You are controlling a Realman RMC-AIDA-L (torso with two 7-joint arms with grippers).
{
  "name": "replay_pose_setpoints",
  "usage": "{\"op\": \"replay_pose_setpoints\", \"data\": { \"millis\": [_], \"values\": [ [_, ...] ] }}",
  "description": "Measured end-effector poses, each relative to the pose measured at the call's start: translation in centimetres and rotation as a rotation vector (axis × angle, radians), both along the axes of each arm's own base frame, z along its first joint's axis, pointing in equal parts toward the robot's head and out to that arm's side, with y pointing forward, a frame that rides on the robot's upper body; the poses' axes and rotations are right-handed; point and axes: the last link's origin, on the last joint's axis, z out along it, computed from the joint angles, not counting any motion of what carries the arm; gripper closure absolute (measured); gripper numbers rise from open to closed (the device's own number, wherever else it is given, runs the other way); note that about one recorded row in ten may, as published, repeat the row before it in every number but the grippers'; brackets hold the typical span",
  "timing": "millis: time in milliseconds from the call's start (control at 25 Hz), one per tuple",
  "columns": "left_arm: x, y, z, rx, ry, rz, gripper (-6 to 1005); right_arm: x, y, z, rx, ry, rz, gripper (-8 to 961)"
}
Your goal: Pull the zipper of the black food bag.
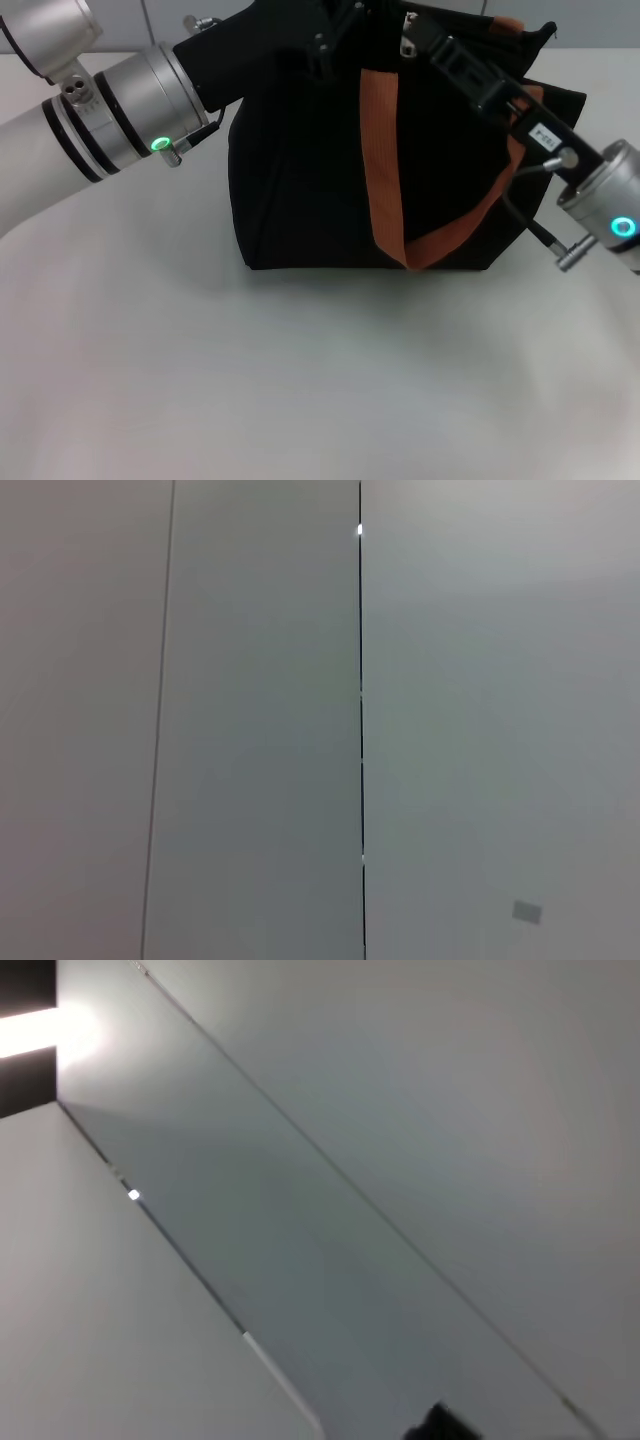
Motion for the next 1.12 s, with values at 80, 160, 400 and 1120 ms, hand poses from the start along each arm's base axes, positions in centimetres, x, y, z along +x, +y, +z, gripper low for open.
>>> {"op": "replay_pose_setpoints", "data": {
  "millis": [80,160,400,1120],
  "values": [
    [0.0,0.0,-0.1,0.008,0.005,-0.005,943,-0.8,0.1,-0.4,-0.026,-0.020,0.040,541],
    [0.0,0.0,-0.3,0.014,0.010,-0.006,942,-1.2,0.2,-0.9,-0.054,-0.048,0.062,541],
    [0.1,0.0,-0.5,0.016,0.018,-0.008,938,-0.4,0.6,-0.9,-0.039,-0.054,-0.002,542],
    [0.3,0.1,-0.4,0.019,0.009,-0.014,927,-0.2,1.1,-0.6,-0.033,-0.042,-0.028,590]
  ]
}}
